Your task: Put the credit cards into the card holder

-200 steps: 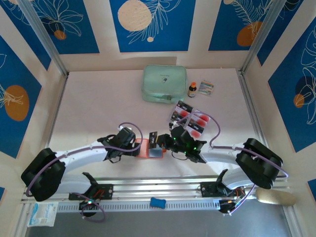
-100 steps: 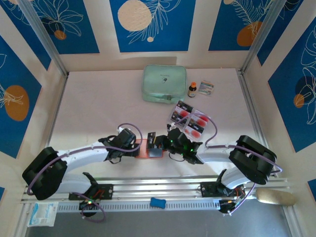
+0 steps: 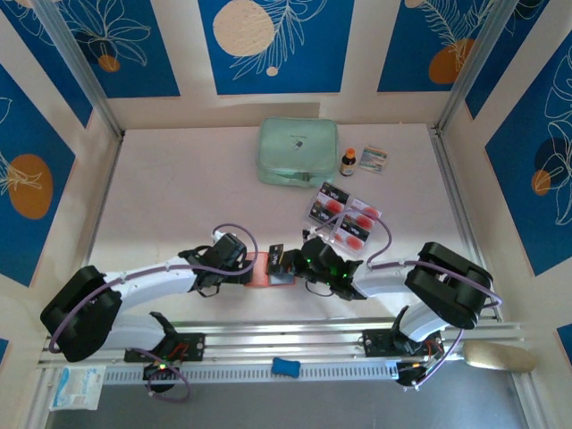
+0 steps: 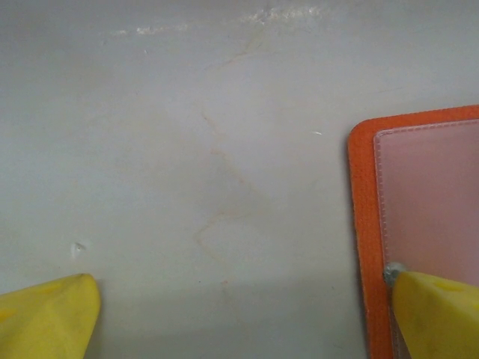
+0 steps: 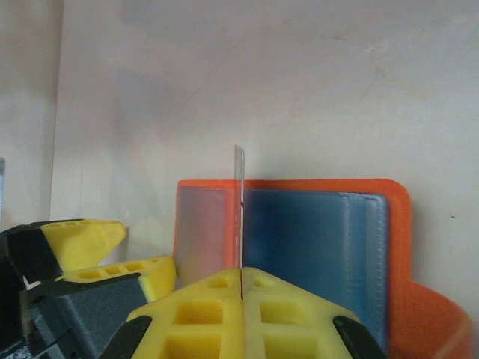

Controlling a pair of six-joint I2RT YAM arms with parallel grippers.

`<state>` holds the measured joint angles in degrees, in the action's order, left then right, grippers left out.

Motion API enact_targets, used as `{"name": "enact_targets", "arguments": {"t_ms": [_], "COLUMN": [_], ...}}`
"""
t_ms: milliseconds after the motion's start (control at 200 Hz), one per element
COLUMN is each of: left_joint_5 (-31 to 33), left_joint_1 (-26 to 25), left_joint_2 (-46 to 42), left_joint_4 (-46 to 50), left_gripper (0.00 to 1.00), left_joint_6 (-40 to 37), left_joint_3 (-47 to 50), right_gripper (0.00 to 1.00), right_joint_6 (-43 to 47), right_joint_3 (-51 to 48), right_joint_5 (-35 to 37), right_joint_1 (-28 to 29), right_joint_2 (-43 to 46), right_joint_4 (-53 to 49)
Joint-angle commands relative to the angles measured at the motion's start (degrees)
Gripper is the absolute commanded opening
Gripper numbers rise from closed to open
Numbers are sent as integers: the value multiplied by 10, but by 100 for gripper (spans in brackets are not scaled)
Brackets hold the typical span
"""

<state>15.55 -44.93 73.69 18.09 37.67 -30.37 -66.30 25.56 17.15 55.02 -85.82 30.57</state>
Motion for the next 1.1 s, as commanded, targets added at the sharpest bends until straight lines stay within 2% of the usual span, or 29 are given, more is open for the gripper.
{"name": "enact_targets", "arguments": {"t_ms": [0, 565, 1095], "left_joint_5": [12, 13, 14], "left_joint_1": [-8, -10, -11], "left_joint_2": [3, 1, -3], "left_joint_4": [14, 13, 11], "left_gripper": [100, 100, 100], "left_joint_6": [8, 10, 10], "left_joint_3": [8, 12, 15], "right_gripper": [0, 0, 0], "right_joint_6": [-9, -24, -40], "right_joint_3": [-7, -12, -15], "right_joint_5": [21, -5, -19], "right_joint_1": [5, 7, 10], "right_joint_2": [-10, -32, -40], "right_joint_4": [19, 58, 52]}}
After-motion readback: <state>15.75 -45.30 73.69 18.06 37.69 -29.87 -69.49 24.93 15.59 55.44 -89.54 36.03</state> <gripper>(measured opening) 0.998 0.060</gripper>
